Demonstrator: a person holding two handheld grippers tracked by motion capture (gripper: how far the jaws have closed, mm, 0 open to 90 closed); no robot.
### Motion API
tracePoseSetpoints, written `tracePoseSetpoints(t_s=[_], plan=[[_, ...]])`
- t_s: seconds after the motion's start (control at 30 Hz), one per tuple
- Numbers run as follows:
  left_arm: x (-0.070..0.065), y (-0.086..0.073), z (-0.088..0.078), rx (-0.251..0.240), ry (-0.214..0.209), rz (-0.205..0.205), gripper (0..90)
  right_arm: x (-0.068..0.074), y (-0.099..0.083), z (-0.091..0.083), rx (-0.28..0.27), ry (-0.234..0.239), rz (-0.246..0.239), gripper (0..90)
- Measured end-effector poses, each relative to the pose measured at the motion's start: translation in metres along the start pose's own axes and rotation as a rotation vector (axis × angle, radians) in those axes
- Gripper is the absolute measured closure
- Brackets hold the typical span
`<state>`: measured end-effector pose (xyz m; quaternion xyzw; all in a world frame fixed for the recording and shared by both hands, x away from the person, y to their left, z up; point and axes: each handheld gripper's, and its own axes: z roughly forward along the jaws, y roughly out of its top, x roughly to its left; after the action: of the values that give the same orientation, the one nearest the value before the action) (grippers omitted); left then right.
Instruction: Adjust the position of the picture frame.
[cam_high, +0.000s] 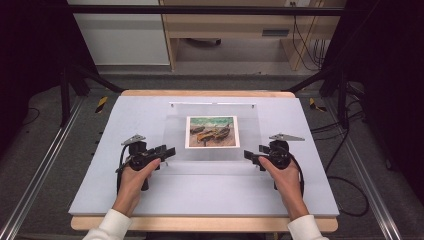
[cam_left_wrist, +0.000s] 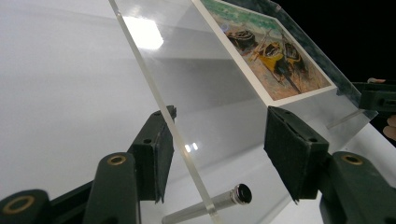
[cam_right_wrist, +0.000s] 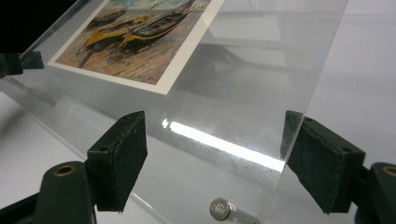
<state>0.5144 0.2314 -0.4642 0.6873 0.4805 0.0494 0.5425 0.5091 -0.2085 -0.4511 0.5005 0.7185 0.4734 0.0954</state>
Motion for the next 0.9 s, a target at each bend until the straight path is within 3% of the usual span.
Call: tracePoseSetpoints(t_s=[0.4, 0.9], plan=[[-0.002, -0.003, -0.003, -0.002, -0.001, -0.009, 43.4, 0.002, -0.003, -0.003, -0.002, 0.000, -0.016, 23.4], [-0.008, -0.008, -0.009, 0.004, 0.010, 0.018, 44.8, 0.005, -0.009, -0.011, 0.001, 0.003, -0.042, 27.4]])
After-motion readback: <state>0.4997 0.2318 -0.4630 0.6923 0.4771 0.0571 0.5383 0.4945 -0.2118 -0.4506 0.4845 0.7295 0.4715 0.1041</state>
